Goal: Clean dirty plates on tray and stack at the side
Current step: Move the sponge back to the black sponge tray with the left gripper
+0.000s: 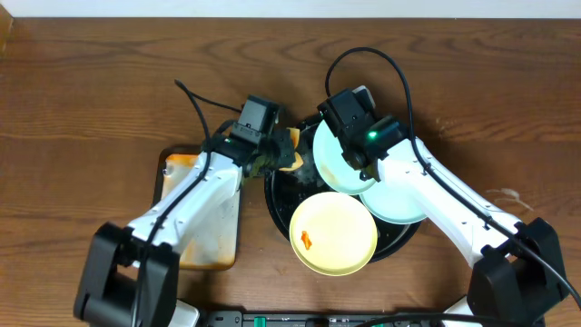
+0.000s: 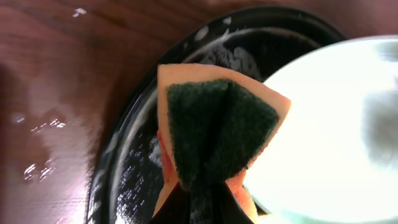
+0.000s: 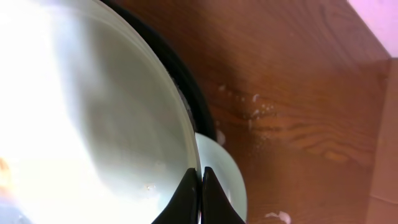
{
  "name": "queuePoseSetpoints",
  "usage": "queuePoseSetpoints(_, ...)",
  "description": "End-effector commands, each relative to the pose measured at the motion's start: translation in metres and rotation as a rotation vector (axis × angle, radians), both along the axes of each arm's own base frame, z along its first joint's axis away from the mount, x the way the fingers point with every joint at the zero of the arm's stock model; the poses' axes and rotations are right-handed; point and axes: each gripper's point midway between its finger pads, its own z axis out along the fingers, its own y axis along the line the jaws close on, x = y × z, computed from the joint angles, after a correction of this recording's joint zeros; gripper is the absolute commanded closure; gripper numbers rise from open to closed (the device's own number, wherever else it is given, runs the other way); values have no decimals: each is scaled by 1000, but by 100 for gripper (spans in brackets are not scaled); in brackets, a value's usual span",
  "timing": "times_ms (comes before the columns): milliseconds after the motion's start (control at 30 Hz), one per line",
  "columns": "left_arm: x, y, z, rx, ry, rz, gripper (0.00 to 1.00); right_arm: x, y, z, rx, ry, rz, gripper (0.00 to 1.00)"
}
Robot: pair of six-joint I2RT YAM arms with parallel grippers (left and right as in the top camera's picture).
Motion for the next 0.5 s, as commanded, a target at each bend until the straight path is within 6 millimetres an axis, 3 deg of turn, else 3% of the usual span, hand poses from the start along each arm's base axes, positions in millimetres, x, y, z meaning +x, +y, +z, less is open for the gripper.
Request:
queuePoseSetpoints(0,6,21,37,46,-96,19,93,7,-7,11,-79,-40,19,99)
queuePoseSetpoints(200,-13,90,48,220,-63,116,93,11,5,14,-71,-65,56,99)
queuePoseSetpoints(300,-27,125,39,293,23,179,93,11,13,16,-72,-81,79,99)
queuePoseSetpoints(467,-45,165,20,324,138,268,93,12,20,25,-108,-126,97,99)
